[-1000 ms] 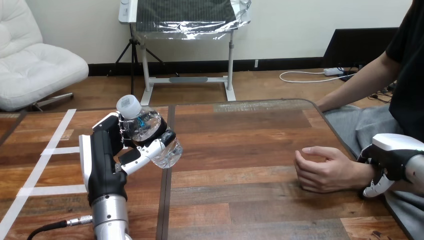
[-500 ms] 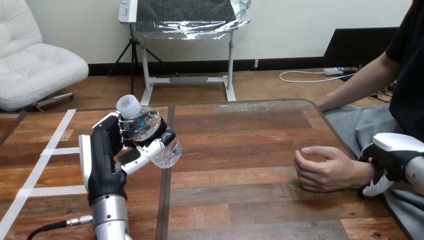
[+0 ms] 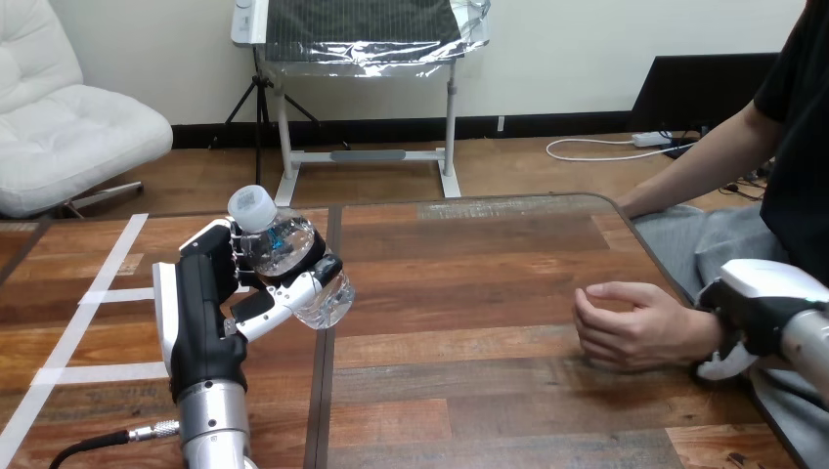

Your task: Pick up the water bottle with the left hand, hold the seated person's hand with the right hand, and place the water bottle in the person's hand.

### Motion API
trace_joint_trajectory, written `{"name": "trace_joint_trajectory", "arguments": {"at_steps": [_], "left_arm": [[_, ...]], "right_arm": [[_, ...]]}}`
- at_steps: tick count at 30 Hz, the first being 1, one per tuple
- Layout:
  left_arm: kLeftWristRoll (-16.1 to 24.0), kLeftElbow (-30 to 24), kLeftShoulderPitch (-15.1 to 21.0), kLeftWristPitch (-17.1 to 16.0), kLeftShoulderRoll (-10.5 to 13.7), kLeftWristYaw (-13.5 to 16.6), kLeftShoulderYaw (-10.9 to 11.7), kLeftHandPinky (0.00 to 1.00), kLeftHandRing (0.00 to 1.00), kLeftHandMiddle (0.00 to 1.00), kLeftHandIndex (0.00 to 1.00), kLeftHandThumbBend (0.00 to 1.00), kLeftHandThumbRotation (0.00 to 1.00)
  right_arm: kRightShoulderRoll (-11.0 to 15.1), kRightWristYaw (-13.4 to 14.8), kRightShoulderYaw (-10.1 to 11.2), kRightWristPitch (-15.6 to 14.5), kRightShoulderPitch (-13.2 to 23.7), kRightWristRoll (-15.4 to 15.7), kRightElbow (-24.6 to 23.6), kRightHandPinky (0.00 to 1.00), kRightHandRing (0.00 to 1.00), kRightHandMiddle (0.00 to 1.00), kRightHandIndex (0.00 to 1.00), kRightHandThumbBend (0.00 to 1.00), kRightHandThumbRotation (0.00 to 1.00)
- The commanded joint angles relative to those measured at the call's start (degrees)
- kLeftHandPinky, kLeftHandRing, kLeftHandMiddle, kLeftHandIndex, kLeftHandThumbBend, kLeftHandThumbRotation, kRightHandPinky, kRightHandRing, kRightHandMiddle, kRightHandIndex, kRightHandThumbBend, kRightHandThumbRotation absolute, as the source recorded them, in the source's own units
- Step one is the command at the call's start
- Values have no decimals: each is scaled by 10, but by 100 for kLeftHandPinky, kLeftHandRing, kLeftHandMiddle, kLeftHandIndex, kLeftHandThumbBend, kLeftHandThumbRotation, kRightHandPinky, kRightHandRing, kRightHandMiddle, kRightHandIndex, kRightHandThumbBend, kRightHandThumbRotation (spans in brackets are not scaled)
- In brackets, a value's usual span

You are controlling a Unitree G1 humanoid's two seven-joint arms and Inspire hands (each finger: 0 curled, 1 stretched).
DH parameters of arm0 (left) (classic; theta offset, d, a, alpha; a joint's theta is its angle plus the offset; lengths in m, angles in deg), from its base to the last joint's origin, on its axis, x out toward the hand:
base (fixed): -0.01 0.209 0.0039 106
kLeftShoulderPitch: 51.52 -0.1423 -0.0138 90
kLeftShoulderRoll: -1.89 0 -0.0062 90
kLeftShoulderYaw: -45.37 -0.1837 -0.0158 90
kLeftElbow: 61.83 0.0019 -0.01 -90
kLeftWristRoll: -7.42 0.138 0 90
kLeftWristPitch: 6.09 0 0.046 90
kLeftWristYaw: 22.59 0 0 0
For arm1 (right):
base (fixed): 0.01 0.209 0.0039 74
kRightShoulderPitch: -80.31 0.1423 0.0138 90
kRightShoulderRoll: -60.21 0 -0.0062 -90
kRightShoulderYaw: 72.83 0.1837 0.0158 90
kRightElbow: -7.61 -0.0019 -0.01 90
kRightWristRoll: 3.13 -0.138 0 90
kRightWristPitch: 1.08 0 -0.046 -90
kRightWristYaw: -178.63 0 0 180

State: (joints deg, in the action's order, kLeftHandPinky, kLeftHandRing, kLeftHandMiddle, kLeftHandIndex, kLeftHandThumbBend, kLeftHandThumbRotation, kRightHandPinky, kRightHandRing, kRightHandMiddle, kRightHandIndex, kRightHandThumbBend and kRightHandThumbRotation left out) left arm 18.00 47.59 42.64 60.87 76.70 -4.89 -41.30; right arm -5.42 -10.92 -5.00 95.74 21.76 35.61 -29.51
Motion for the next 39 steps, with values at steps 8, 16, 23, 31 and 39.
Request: {"name": "trace_joint_trajectory", "arguments": {"at_steps": [8,16,23,31,39], "left_arm": [[0,-39,31,-7,7,2,4,38,42,46,47,72,0],[-4,-39,31,-8,7,-2,4,38,42,46,47,72,0],[-7,-26,35,-21,9,-2,4,38,42,46,47,71,0],[2,-27,36,-9,10,6,3,38,42,46,47,72,0],[0,-19,39,-20,12,4,1,38,42,46,47,71,0]], "right_arm": [[-53,0,-6,29,-29,-30,8,29,37,47,52,65,0],[-49,31,-5,52,-35,-32,7,25,32,42,46,66,0],[-49,44,-9,52,-32,-27,14,25,32,42,44,65,0],[-49,55,-1,59,-35,-35,12,31,39,48,43,66,0],[-49,52,5,55,-34,-49,7,33,40,48,43,66,0]]}}
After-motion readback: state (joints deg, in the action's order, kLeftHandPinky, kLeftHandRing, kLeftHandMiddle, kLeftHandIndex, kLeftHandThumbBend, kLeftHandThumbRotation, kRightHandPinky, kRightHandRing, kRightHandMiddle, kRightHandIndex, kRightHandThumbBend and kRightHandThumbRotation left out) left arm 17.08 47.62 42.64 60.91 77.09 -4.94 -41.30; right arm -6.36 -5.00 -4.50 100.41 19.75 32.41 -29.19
